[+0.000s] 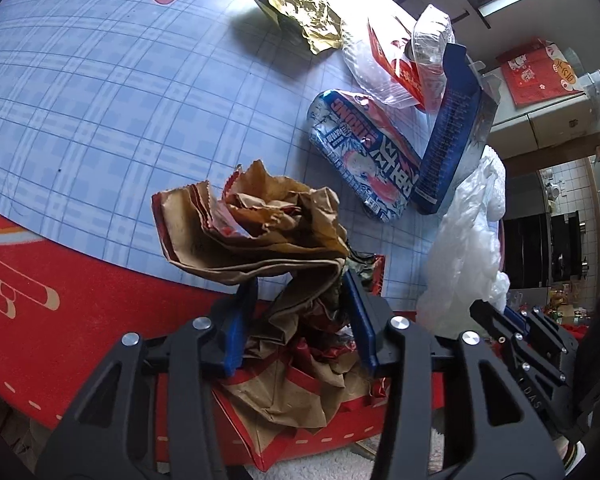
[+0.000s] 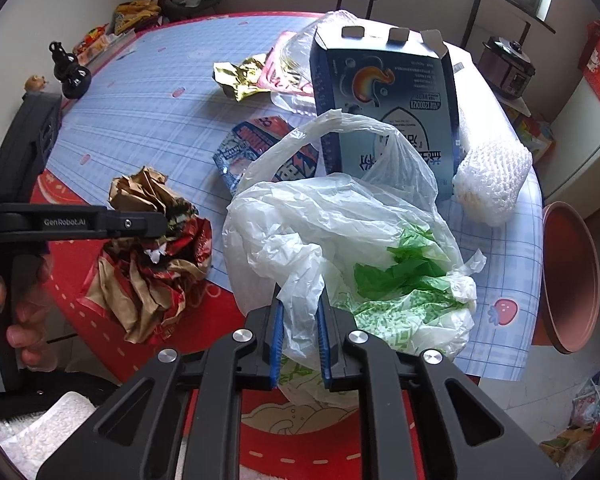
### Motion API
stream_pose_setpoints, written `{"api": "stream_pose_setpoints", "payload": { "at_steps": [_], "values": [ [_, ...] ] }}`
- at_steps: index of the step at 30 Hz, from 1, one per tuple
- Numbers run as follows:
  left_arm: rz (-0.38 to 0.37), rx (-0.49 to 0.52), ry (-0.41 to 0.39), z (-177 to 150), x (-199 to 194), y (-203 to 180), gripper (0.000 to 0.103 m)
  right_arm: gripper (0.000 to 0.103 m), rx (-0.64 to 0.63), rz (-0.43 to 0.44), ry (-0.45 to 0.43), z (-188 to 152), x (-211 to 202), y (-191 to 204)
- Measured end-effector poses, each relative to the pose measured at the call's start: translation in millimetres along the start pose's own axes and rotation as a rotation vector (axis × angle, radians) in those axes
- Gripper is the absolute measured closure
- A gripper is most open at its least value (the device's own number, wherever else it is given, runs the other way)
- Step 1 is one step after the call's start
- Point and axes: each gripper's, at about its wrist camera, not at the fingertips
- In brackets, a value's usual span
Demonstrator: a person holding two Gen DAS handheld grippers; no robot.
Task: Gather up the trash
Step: 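Grasp the white plastic bag with the right gripper while the left holds the paper bag, then carry the white plastic bag to the brown bucket and release it with the right gripper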
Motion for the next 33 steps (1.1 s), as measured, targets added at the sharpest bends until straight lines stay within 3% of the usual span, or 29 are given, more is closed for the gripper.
{"api": "stream_pose_setpoints", "payload": {
  "at_steps": [13, 20, 25, 33],
  "values": [
    [0.104, 0.084, -0.242, -8, -90, -9, 0.058, 0.091, 0.006, 0.078, -0.229, 14, -64, -6],
    [0.151, 0.18, -0.352, 17, -125, -30, 0.058, 0.091, 0.069, 0.02, -0.347, 37, -104, -22],
    [0.142, 0.278, -0.364, 43, -132, -46, 0.058, 0.091, 0.16, -0.062, -0.397, 44, -125, -42],
    [0.068, 0.424, -0.311, 74, -120, -75, 0.057, 0.091, 0.313, -0.22, -0.406, 34, -141, -72]
  ]
}}
Point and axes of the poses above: each gripper's, at about its wrist camera, not at the fingertips, and x roughly the way its jaws point, y to its left, z to its top, and after that the axes turned 6 degrees about -z, right-handed
